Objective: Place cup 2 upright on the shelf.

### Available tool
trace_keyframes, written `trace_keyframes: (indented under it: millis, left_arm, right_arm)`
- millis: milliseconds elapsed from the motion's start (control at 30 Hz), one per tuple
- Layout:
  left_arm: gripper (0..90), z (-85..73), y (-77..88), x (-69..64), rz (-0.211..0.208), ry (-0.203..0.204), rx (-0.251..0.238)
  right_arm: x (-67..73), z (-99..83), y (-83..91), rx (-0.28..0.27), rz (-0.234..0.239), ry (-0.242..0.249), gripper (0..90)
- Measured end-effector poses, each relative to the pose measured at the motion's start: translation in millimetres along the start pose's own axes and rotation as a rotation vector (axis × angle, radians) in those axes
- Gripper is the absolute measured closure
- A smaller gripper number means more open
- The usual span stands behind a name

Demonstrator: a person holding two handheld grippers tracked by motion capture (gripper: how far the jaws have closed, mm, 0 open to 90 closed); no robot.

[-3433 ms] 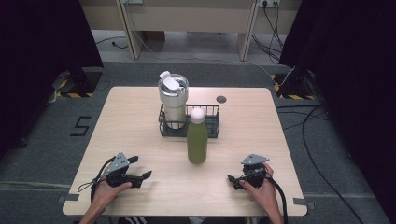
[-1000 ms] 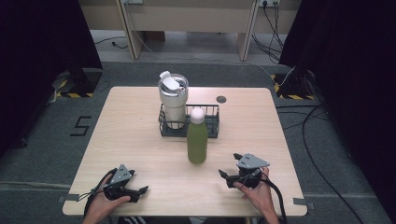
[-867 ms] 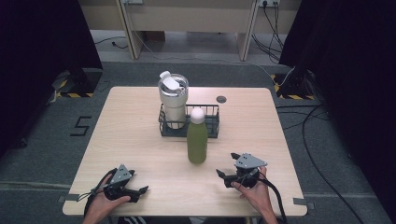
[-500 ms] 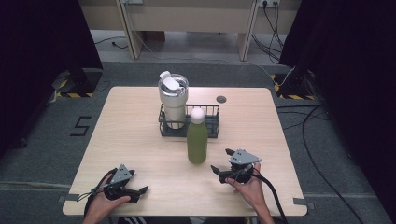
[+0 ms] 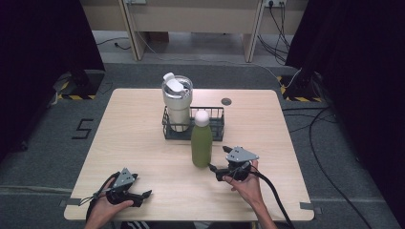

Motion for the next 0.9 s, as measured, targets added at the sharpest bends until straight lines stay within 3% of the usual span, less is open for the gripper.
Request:
trace_keyframes:
  millis: [333,900]
  left_arm:
    - [12.9,0.0,0.0,0.0,0.0,-0.001,0.001]
    - [12.6,0.1,-0.2,-0.1,-0.003,-0.003,0.001]
  right_arm:
    - [5.6,17.0,-16.1,-0.011,0.017,0.025,15.2]
    - [3.1,22.6,-39.5,-0.04,0.07,-0.02,15.4]
Point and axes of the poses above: each handheld gripper's, and its own axes: y roughly backward along the jaws, z roughly out of its top, x roughly to its left, the point moved 7 cm from there along -y, roughly forward along the jaws, and after that the axes turned 14 degrees about x, right-handed, at the moved point
